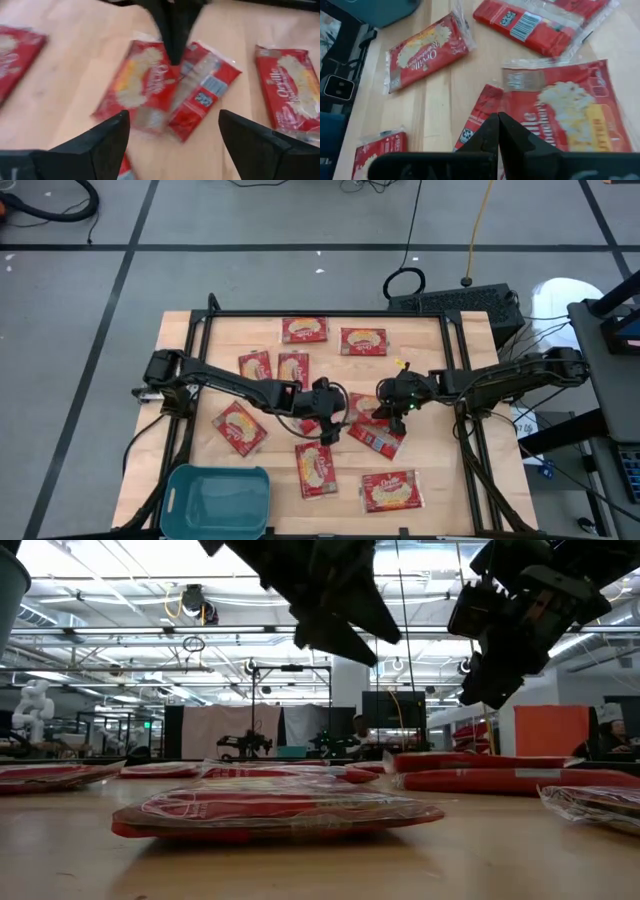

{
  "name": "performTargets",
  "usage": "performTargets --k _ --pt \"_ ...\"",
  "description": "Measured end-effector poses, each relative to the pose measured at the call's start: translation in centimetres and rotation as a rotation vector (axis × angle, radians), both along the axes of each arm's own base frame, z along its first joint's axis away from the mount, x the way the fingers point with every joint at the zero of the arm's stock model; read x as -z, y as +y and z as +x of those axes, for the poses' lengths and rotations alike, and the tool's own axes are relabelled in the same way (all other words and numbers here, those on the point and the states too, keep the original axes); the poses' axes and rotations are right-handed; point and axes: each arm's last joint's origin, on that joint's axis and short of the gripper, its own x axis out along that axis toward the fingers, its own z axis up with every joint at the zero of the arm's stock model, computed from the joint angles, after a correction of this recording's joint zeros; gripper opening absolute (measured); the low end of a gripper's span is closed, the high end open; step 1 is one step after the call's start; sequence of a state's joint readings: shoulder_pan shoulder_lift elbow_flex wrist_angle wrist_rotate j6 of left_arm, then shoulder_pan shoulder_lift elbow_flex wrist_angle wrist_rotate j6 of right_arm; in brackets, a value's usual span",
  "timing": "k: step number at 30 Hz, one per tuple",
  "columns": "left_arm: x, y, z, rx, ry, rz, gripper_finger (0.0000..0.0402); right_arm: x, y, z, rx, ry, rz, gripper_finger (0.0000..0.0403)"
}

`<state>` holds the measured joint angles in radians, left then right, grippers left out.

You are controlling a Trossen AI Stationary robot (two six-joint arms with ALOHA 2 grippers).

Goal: Sort popcorn bags into baskets
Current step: Put the popcorn sachet into the bin

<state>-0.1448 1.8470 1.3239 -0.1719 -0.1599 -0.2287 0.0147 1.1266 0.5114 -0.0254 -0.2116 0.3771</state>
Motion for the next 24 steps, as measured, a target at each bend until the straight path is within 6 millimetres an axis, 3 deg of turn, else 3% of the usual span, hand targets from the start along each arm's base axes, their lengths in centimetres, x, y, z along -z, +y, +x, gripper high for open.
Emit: performTargets --k 6,10,16,24 --pt "0.8 -0.2 0.3 -0.001 0.016 -0.017 0.0282 0.1 -0.2 -0.8 0.082 0.099 0.039 0.0000" --pt "0.7 -0.3 0.3 -0.008 0.009 -0.031 0.0268 -0.3 0.5 -2.1 0.002 0.185 -0.017 0.0022" --pt "0.7 -0.6 0.2 -0.010 0.011 -0.041 0.0253 0.9 1.4 -3.6 -0.099 0.284 -0.218 0.0109" --pt "0.8 -1.8 0.0 -0.014 0.014 -0.083 0.0251 2.2 2.0 -4.1 -0.150 0.302 -0.410 0.0225"
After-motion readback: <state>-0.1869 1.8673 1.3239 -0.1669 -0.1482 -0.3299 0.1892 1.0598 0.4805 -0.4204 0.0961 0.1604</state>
